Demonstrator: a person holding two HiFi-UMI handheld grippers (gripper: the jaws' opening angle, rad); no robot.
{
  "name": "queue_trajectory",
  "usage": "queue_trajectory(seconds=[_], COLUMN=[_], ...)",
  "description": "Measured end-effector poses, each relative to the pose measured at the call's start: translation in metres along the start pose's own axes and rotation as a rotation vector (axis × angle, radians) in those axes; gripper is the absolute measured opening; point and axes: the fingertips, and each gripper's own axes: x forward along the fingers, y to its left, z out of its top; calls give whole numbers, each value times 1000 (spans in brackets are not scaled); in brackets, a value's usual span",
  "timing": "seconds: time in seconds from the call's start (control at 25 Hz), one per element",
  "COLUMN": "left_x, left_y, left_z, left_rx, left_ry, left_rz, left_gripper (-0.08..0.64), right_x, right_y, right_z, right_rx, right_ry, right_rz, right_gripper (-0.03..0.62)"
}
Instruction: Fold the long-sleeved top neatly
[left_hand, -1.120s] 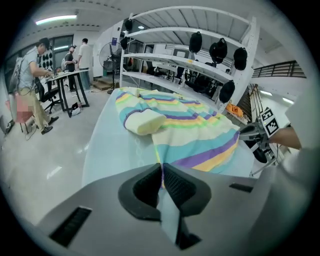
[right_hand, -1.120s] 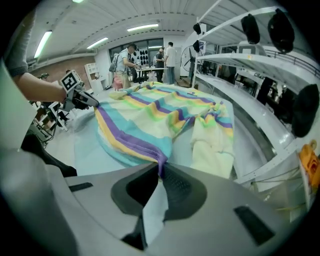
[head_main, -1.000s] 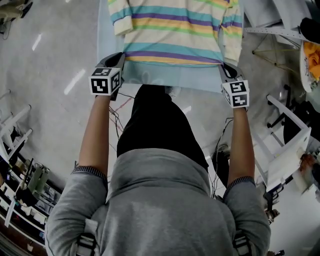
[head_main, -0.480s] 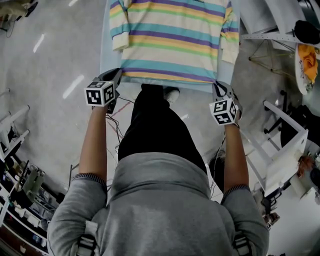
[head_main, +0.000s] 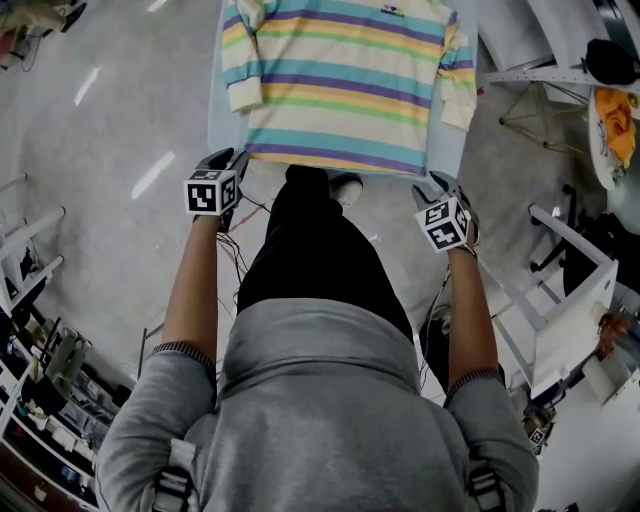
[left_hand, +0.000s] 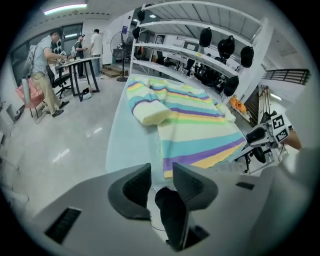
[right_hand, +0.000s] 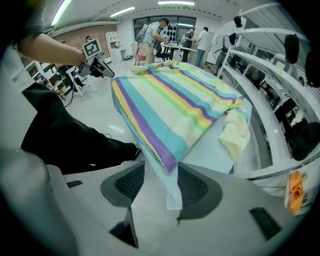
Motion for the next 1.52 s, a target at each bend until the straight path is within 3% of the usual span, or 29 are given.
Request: queue_trajectory(seconds=[0.16, 0.4, 0.6, 0.8, 1.08, 1.52], left_x=[-30, -80, -116, -110, -52, 30], left_y=[-14, -52, -82, -80, -46, -23], left_z=[33, 115, 172, 192, 174, 140], left_rx=[75, 128, 306, 332, 302, 288], left_ry=[-68, -264, -407, -447, -357, -245], left_rz=[22, 12, 12, 3, -9, 33], left_gripper=[181, 210, 259, 267, 267, 298], right_x=[-38, -108, -136, -149, -111, -46], right_y=[-2, -15, -12, -10, -3, 3], right_z=[35, 146, 233, 294, 326, 327], right_rx=[70, 159, 282, 362, 421, 502], right_ry=[-136, -445, -618, -750, -721, -627], right_rz=[-5, -38, 85, 96, 105, 136], right_gripper=[266, 275, 310, 333, 341, 361])
